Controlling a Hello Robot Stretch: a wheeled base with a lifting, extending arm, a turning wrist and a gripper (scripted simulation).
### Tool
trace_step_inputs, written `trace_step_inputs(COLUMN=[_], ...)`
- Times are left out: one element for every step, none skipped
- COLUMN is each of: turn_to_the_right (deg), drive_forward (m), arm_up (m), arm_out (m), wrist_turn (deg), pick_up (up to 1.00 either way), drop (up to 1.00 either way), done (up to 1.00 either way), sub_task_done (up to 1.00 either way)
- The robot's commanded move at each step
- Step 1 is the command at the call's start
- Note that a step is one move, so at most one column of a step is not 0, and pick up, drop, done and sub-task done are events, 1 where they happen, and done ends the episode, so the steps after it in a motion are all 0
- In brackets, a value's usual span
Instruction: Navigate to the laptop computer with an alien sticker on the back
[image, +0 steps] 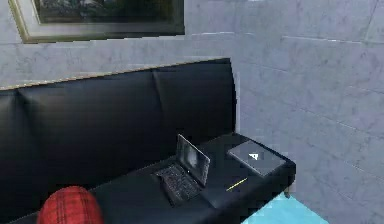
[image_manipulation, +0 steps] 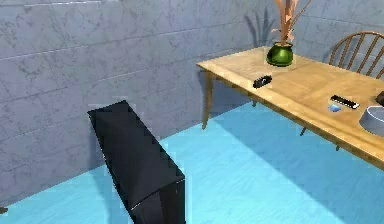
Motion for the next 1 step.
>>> trace_step_inputs(turn_to_the_right=[0.0], drive_forward=[0.00], arm_up=[0.00], arm_out=[0.00], wrist_turn=[0.0], pick_up=[0.00], drop=[0.00], done=[1.00], sub_task_done=[0.00])
